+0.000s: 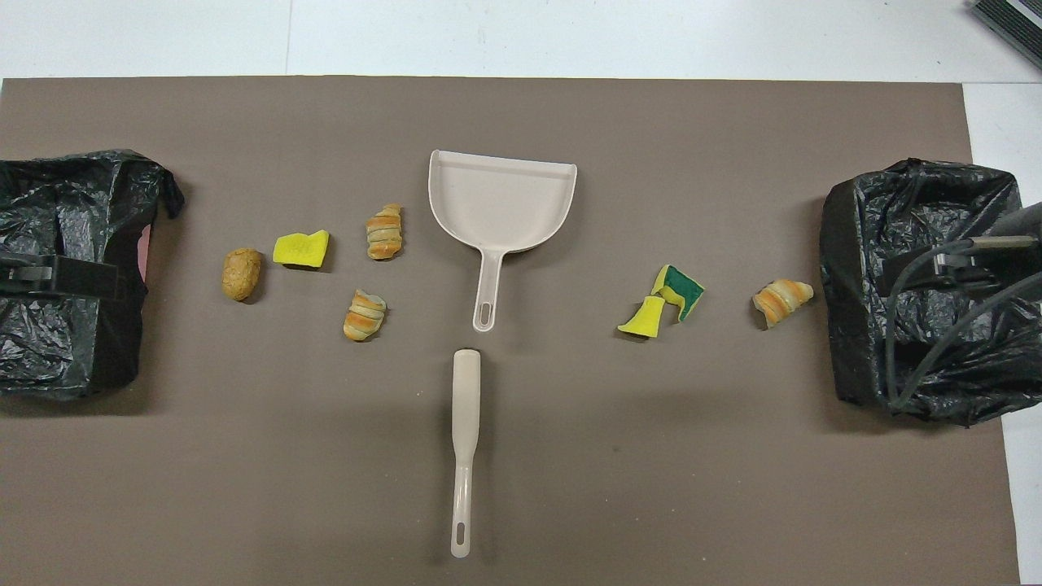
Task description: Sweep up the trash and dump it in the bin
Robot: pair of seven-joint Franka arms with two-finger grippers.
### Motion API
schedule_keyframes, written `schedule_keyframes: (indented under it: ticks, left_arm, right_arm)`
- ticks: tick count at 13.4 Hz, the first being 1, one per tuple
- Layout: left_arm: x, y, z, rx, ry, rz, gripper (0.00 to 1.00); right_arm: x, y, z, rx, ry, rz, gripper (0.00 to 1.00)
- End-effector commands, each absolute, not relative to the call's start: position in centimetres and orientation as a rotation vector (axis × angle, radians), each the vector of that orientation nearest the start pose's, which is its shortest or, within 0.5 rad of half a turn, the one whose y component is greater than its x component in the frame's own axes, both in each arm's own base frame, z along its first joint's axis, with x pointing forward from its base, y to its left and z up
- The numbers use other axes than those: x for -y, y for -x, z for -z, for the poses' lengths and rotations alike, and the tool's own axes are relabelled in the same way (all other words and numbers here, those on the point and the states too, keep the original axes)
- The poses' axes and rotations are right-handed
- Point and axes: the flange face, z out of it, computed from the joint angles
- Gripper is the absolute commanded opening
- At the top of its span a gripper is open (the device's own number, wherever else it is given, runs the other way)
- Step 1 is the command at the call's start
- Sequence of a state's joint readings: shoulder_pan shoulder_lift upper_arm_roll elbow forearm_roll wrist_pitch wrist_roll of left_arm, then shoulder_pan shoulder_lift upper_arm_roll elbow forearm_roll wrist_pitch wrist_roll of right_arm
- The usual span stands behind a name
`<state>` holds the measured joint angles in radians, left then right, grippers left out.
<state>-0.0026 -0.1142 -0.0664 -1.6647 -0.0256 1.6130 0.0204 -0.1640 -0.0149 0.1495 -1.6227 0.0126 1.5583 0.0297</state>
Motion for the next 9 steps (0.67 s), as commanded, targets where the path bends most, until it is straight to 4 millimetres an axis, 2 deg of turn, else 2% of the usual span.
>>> schedule_keyframes:
  ticks: [1,3,6,7,9]
  left_arm:
    - [3.8,-51.8,-65.1,-0.131,3.162,0.096,1.0]
    - [3.9,-51.8,-65.1,-0.126,3.162,0.093,1.0]
    - [4.7,-51.7,-65.1,-0.143,3.163,0.097,1.0]
    - [5.3,-51.6,-64.9,-0.16,3.162,0.09,1.0]
    - [8.4,-50.6,-64.1,-0.248,3.165,0.064,1.0]
  right_arm:
    - [0.9,-54.1,-60.9,-0.041,3.125,-0.084,1.0]
    - [1.5,-54.1,-60.8,-0.06,3.123,-0.084,1.0]
    - [0.8,-53.8,-60.6,-0.044,3.13,-0.078,1.0]
    - [0.6,-54.2,-59.8,-0.026,3.14,-0.021,1.0]
    - [0.5,-54.0,-58.1,0.007,3.145,0.025,1.0]
